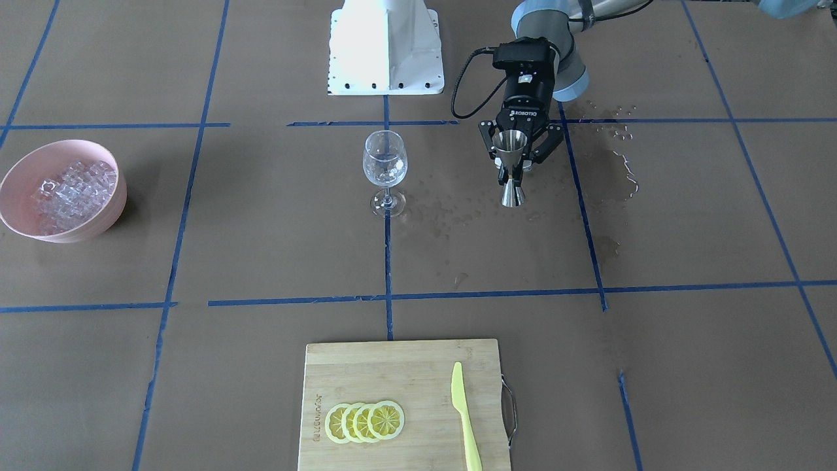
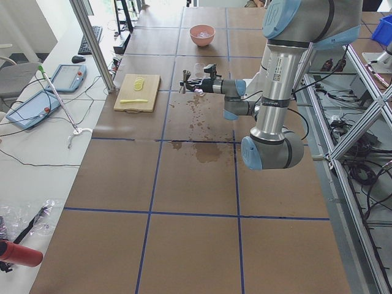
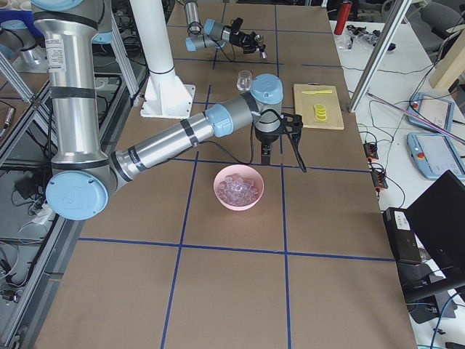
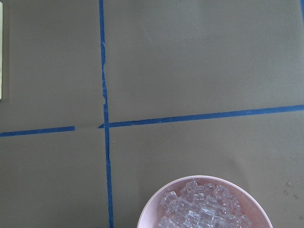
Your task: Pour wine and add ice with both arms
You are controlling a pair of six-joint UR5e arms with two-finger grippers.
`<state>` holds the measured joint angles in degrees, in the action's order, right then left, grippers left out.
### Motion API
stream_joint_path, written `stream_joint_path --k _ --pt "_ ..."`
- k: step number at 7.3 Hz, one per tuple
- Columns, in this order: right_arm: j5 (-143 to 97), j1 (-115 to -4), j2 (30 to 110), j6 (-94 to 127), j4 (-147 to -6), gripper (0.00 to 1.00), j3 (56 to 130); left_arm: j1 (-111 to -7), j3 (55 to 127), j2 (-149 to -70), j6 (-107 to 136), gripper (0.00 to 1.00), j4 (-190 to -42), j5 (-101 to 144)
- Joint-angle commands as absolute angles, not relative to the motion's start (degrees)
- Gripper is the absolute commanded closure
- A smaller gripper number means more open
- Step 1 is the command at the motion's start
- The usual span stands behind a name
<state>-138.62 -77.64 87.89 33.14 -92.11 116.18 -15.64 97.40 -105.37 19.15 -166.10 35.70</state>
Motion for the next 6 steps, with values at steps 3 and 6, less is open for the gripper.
stream_joint_path --k 3,6 --pt "-138.8 -77.3 88.0 33.2 -92.1 0.0 115.8 -18.1 102.0 -95.5 28.2 1.0 -166.0 39.9" --pt "-138.5 -76.8 88.0 33.2 -92.1 0.0 115.8 -18.1 104.3 -93.2 40.7 1.0 -165.2 41.7"
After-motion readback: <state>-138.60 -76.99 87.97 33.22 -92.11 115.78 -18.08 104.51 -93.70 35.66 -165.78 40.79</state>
